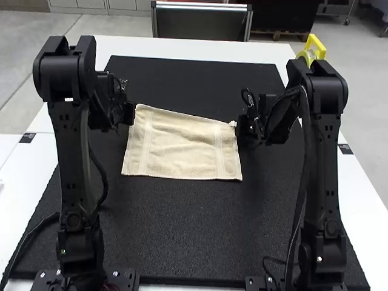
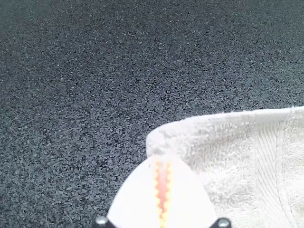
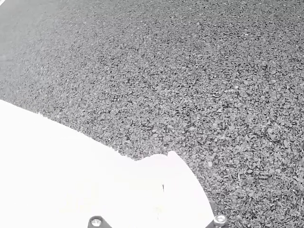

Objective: Fold the towel.

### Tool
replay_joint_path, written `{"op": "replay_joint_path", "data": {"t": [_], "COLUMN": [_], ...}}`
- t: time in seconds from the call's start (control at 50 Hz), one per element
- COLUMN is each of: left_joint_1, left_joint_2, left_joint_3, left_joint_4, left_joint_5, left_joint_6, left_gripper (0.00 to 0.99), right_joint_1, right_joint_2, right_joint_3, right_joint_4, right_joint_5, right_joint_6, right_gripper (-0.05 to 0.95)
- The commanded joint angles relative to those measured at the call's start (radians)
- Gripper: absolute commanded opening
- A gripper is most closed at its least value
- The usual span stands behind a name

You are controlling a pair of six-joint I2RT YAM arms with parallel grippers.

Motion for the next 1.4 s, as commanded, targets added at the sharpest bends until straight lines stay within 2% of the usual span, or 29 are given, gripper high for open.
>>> {"op": "replay_joint_path", "data": {"t": [0.0, 0.48, 1.38], "left_joint_1": [-0.005, -0.002, 0.006], "left_joint_2": [-0.043, -0.098, -0.268], "left_joint_3": [-0.014, -0.075, -0.204], "left_joint_4": [0.007, 0.025, 0.007], "left_joint_5": [0.005, 0.014, 0.045], "left_joint_6": [-0.012, -0.012, -0.015], "left_gripper": [0.025, 0.025, 0.025], "right_joint_1": [-0.020, -0.020, -0.064], "right_joint_2": [-0.086, -0.135, -0.284], "right_joint_3": [-0.011, -0.016, -0.154], "right_joint_4": [0.002, 0.007, 0.001], "right_joint_5": [-0.016, -0.030, -0.084], "right_joint_6": [0.010, 0.020, 0.037], "right_gripper": [-0.02, -0.02, -0.02]}}
